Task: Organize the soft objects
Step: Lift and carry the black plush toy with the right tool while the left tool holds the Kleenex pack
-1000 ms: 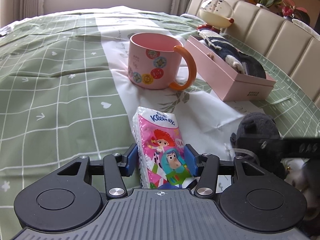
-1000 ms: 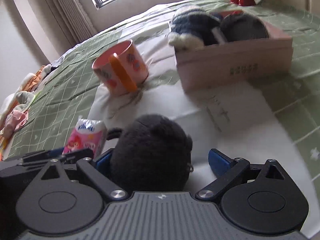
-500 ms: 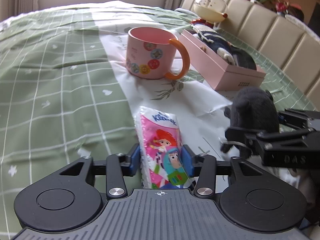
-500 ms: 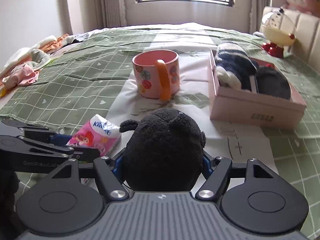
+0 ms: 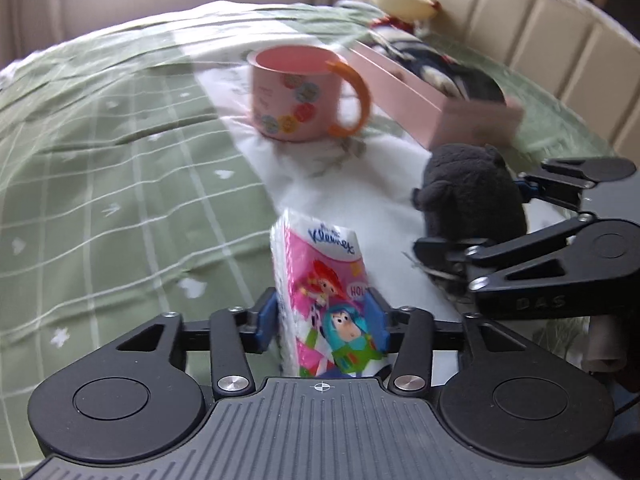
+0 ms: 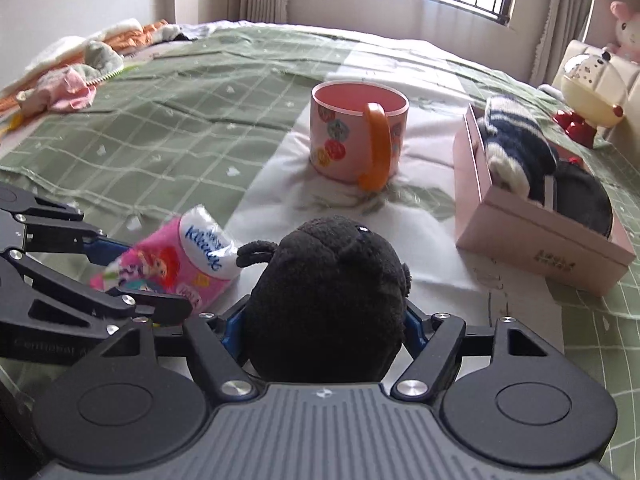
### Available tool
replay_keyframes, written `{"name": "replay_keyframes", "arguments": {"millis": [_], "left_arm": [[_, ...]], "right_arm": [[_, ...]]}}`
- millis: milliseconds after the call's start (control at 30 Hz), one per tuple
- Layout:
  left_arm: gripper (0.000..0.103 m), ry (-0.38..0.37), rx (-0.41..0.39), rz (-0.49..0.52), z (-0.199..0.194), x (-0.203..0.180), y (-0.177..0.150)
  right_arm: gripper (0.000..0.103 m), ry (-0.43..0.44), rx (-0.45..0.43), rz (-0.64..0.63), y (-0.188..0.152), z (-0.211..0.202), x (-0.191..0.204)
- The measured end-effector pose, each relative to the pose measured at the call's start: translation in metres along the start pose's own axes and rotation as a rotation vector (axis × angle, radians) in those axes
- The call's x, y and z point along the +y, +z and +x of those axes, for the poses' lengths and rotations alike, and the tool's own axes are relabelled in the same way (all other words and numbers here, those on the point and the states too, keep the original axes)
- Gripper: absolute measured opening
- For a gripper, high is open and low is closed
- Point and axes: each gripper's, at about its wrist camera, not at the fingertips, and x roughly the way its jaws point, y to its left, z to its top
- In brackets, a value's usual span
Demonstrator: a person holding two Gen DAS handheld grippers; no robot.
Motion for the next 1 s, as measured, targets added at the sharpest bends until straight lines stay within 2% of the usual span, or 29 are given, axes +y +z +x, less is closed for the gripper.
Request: {"name": "replay_keyframes", "arguments": {"millis": [200,333,433,567,800,833,933,1000], "left_arm": [[0.052,-0.009,-0.01,-0.046,0.01,-0.001,0.001],[0.05,-0.002,-0.011,-0.056,0.01,-0.001,0.002],[0.048,-0.005,-0.014,-0.064,0.008,0.0,0.001],[0.043,-0.036,-0.027,-0.101,0.003,0.007,-0.002],[0.037,-0.083,-0.054,-0.115,-0.01,0.019,-0.011],[0.033,-0.088,-0.065,-0.126,-0.013,0.022,-0.011],[0.029,-0.111,-0.108,-0.169,-0.021,0.037,-0.004],[0.029,-0.097,-0.134,-0.176,-0.024,0.046,0.008]], "right_arm": [[0.079,-0.009,0.0,0.044,-0.012,-0.003,-0.015],[0.079,-0.017,-0.004,0.048,-0.013,-0.004,-0.019],[0.073,-0.012,-0.006,0.044,-0.014,-0.005,-0.017],[0.071,0.003,-0.015,0.045,-0.013,-0.008,-0.015],[0.07,0.053,-0.033,-0.004,-0.002,-0.019,-0.008],[0.07,0.064,-0.036,-0.016,0.001,-0.019,-0.006],[0.07,0.102,-0.052,-0.055,0.014,-0.02,0.002],[0.07,0.12,-0.076,-0.079,0.028,-0.02,0.007]]}}
